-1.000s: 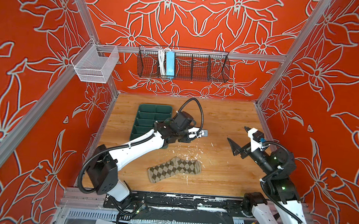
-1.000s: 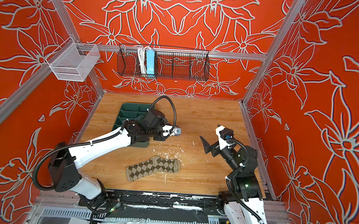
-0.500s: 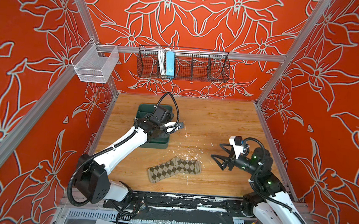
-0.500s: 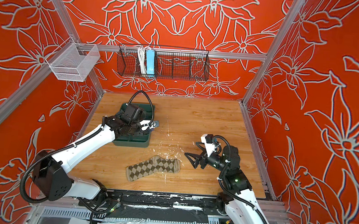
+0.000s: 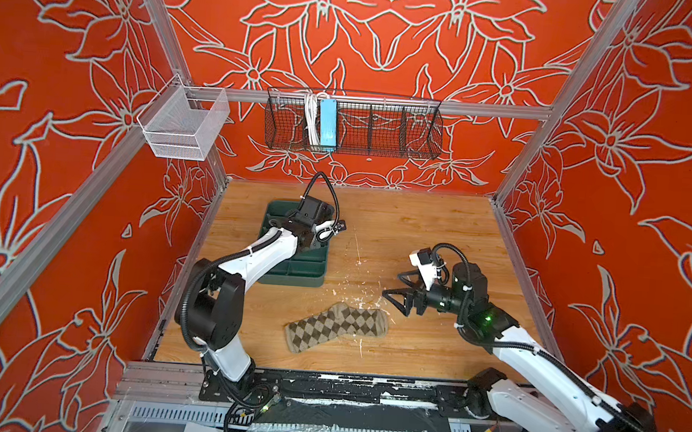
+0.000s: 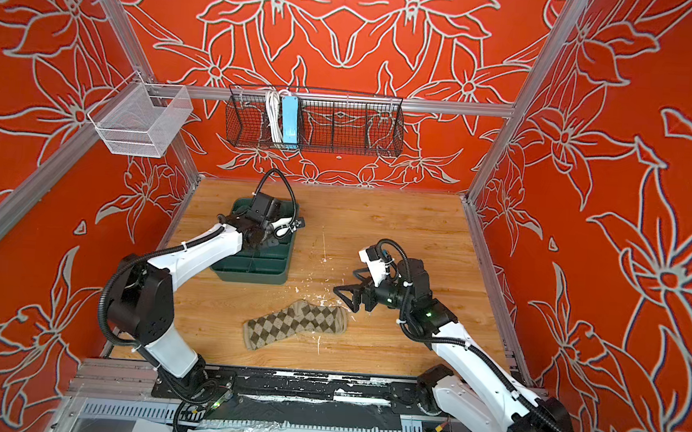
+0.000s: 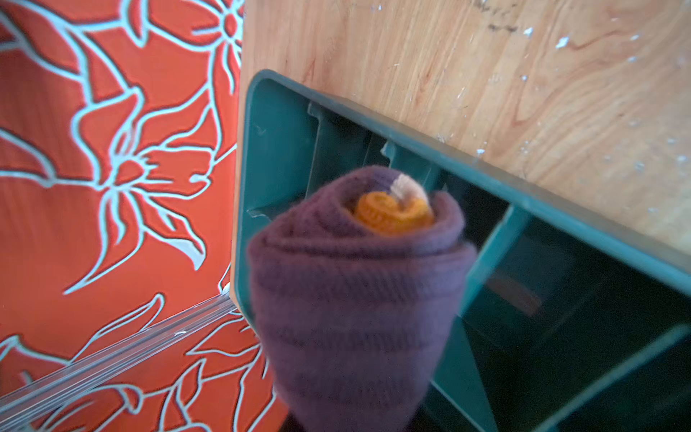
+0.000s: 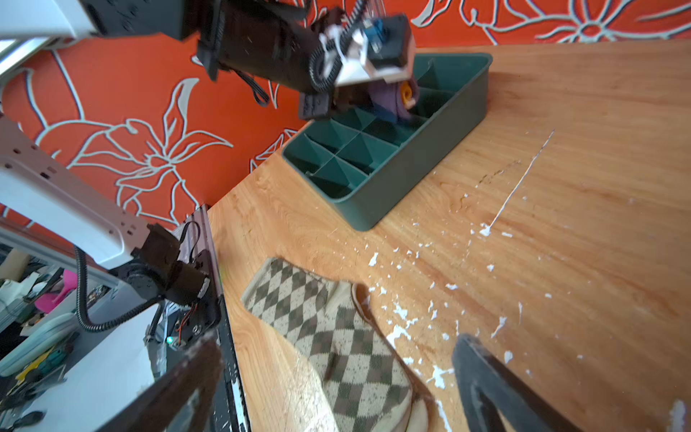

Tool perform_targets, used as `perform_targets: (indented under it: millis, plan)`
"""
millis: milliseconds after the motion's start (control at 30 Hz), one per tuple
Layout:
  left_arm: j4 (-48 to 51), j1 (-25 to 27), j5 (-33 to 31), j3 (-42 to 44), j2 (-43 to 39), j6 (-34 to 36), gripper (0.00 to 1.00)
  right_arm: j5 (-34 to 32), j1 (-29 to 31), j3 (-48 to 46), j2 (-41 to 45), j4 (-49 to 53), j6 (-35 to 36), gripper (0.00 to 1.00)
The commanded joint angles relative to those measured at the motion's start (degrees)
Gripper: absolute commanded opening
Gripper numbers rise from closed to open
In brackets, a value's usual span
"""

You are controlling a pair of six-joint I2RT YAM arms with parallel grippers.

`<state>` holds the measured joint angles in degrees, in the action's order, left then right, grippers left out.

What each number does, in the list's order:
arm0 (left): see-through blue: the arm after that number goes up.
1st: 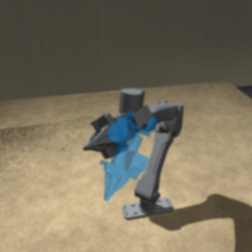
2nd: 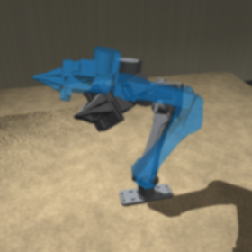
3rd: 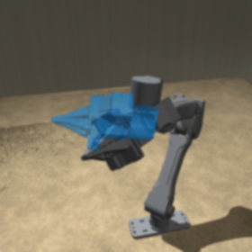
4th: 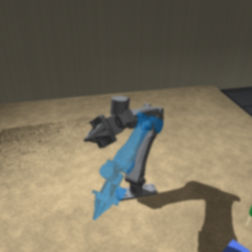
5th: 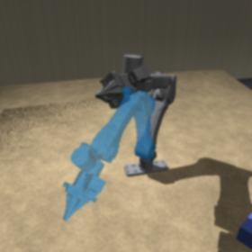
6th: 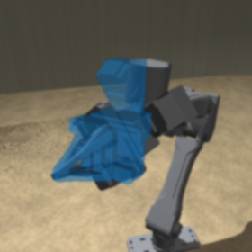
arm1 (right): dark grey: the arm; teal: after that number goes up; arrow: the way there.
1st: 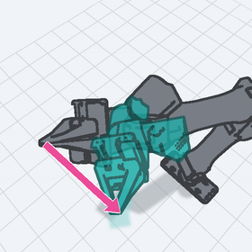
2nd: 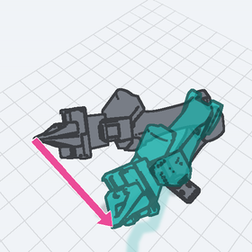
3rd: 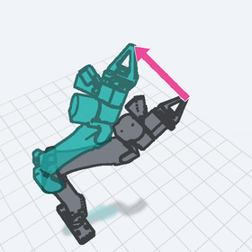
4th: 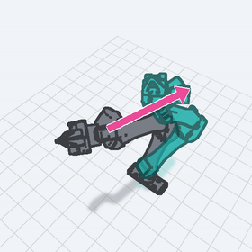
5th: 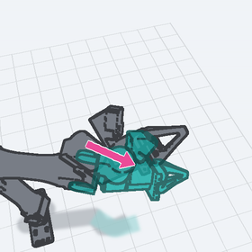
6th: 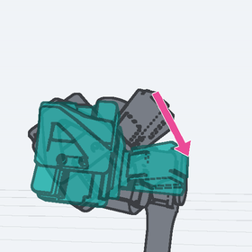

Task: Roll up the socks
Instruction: 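Carry the rolled sock over the green tray with the left gripper while the right withdraws, then lower the rolled sock into a tray compartment with the left gripper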

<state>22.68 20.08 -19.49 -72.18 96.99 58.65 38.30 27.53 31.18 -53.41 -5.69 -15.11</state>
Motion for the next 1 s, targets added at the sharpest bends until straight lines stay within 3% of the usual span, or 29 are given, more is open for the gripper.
perform_targets:
  millis: [0,233,433,533,700,967]
  plan:
    - [-0.34,-0.73,-0.82,-0.18,2.92,0.60,0.00,-1.43,0.42,2.48,-0.29,0.78,-1.35,0.98]
    - [2.81,-1.09,0.66,-0.34,7.88,-0.30,0.00,-1.24,0.42,2.34,1.00,0.39,0.51,0.98]
    - [23.73,-2.38,16.04,-9.05,12.15,-0.65,0.00,3.74,0.42,2.74,2.03,0.41,3.15,0.98]
    - [30.18,-2.59,20.08,-14.69,17.43,-2.19,0.00,6.09,0.38,3.47,2.83,1.56,4.07,0.98]
    - [34.31,-2.50,21.61,-21.89,24.64,-4.66,0.00,3.90,0.42,3.51,5.17,4.04,5.25,0.98]
    - [32.54,-2.41,20.44,-25.81,29.90,-7.00,0.00,0.59,0.42,1.80,6.57,1.64,3.70,0.98]
